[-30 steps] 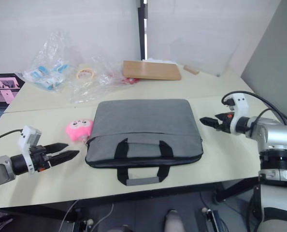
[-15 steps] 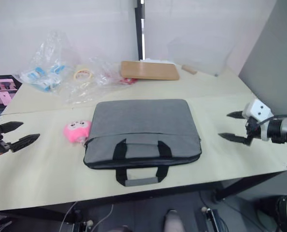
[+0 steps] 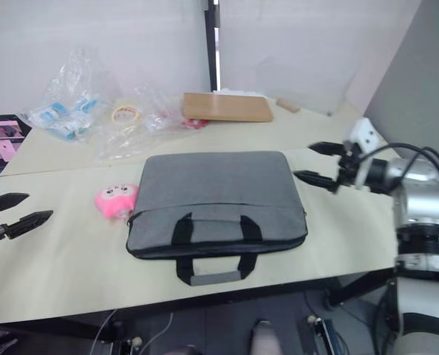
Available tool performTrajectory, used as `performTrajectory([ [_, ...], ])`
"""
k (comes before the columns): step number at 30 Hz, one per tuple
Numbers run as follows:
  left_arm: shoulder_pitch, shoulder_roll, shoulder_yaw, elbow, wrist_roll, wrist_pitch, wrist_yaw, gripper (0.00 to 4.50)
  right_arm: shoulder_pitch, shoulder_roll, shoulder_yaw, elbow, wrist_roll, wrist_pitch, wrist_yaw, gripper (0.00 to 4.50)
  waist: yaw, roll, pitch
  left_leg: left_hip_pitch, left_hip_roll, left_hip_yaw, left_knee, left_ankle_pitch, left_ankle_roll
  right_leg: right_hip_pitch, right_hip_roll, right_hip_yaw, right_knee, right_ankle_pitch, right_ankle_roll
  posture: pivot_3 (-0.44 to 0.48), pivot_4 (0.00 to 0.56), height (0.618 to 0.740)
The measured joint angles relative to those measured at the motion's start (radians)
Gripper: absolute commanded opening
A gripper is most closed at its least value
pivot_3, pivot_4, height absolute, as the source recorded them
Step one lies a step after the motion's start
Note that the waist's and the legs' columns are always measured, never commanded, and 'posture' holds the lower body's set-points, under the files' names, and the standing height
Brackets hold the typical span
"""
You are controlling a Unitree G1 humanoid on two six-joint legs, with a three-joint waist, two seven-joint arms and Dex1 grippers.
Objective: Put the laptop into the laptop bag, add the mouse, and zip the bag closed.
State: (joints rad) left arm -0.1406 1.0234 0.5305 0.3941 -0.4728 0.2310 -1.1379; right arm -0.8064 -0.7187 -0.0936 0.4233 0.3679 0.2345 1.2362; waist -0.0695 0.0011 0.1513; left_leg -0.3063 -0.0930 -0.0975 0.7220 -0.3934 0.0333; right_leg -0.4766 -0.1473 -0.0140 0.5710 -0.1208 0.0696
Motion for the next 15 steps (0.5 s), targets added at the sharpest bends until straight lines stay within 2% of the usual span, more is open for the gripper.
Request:
performTrajectory([
  [3,0.01,-0.01,0.001,-0.053,-0.005,0.036,0.013,4.48,-0.014,0.111,0.054,-0.161,0.051,0.108,-0.045,4.5,0.0,0.0,0.0,0.0,0.0,0.0,0.0,0.0,0.0,-0.001,0.0,-0.001,0.001,0.0,0.0,0.0,0.15,0.74],
  [6,0.023,-0.019,0.015,-0.083,-0.02,0.059,0.031,4.48,-0.025,0.174,0.1,-0.268,0.079,0.167,-0.059,4.5,0.005,0.0,0.0,0.0,-0.001,-0.001,0.001,0.0,0.0,-0.001,-0.001,-0.006,0.001,0.0,-0.001,0.0,0.15,0.74],
  [11,0.085,-0.046,0.045,-0.173,-0.045,0.109,0.053,4.48,-0.092,0.283,0.168,-0.297,0.087,0.186,-0.053,4.5,-0.005,0.0,0.0,0.0,0.003,0.0,0.001,-0.001,-0.002,-0.002,-0.001,-0.021,0.001,0.004,-0.008,0.0,0.15,0.74],
  [14,0.114,-0.048,0.063,-0.208,-0.048,0.125,0.063,4.48,-0.092,0.308,0.205,-0.283,0.076,0.17,-0.039,4.5,-0.006,0.0,0.0,0.0,0.003,0.0,0.002,-0.002,-0.003,-0.002,-0.001,-0.027,0.001,0.004,-0.01,0.0,0.15,0.74],
  [15,0.118,-0.049,0.071,-0.209,-0.049,0.127,0.067,4.5,-0.092,0.319,0.207,-0.267,0.066,0.158,-0.04,4.25,-0.006,0.0,0.0,0.0,0.003,0.001,0.002,-0.002,-0.003,-0.002,-0.001,-0.027,0.001,0.004,-0.01,0.0,0.15,0.74],
])
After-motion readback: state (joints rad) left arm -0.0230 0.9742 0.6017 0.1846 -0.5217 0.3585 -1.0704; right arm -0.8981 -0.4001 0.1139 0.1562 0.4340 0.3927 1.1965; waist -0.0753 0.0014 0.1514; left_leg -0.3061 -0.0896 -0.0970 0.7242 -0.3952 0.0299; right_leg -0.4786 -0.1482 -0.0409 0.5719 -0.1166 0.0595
